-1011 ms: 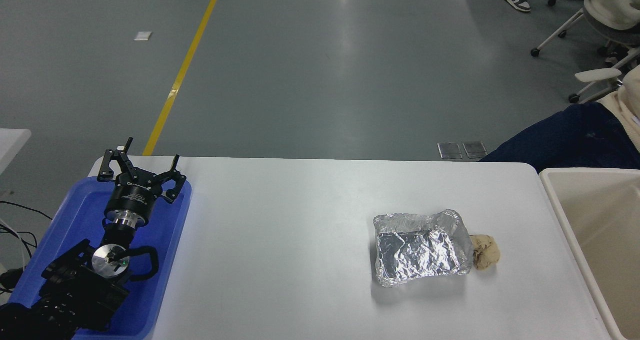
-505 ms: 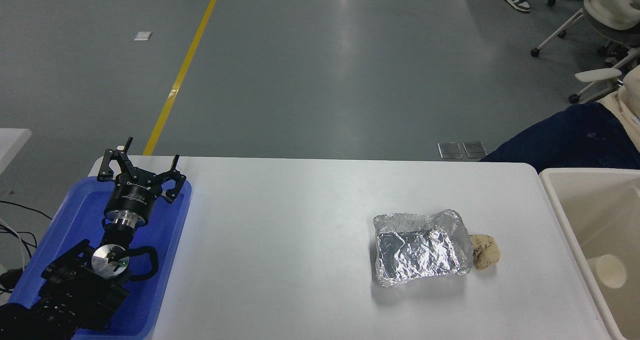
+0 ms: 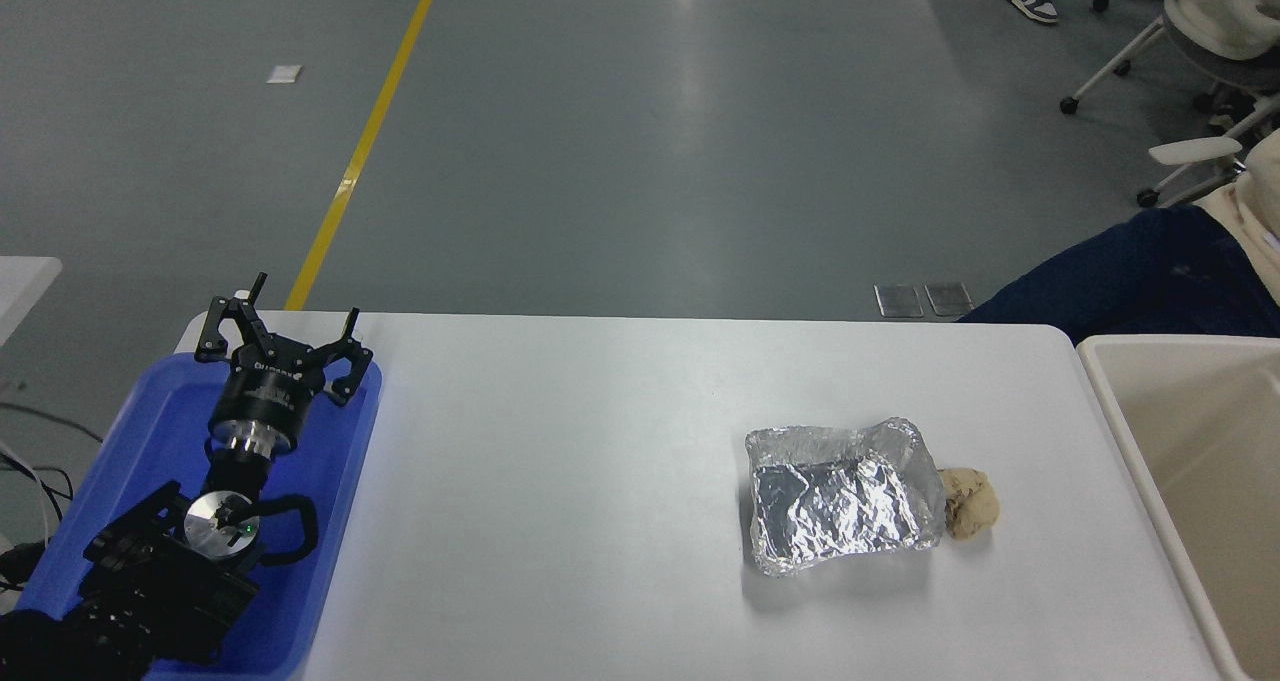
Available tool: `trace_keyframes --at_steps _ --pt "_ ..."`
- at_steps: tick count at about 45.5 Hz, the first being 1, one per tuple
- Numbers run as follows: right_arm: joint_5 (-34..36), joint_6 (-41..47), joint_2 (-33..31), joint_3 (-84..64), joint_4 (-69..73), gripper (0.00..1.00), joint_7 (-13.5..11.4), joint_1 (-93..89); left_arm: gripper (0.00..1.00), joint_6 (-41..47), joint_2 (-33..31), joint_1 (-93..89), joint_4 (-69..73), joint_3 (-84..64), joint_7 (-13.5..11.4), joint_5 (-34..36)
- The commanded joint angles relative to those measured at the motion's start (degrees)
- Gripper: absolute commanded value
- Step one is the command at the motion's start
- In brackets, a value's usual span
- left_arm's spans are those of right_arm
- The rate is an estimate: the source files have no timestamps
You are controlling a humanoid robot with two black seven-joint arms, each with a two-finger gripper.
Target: Pick up paper cup place in dustbin
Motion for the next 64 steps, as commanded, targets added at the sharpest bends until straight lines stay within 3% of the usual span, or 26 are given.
trace_keyframes --at_steps 1,6,12,20,24,47,64 --pt "-0.03 1.41 5.58 -27.48 17.73 1.00 0.11 24.92 1.00 0.00 -0.01 0.00 -0.01 0.03 0.08 0.01" --pt "-0.03 3.78 12.09 -37.00 24.77 1.00 0.11 36.26 1.00 0.00 -0.01 0.00 -0.01 0.03 0.08 0.01" --pt "0.06 10.36 15.07 -38.94 27.06 1.00 0.02 42.69 1.00 0.00 -0.01 0.08 -0.01 0.03 0.08 0.01" --pt "0.06 30.65 24.12 -40.97 27.24 1.00 0.02 52.35 1.00 0.00 -0.01 0.09 -0.01 0.03 0.17 0.01" --pt "0.14 40.50 25.72 -39.30 27.24 1.00 0.11 56.13 1.00 0.00 -0.01 0.09 -0.01 0.03 0.17 0.01" --pt "0.76 40.88 30.11 -25.15 30.14 1.00 -0.06 68.36 1.00 0.00 -0.01 0.09 0.07 -0.05 0.00 -0.08" --pt "1.02 40.88 32.75 -29.45 30.14 1.00 -0.15 67.83 1.00 0.00 -0.01 0.00 0.07 0.03 0.17 0.01"
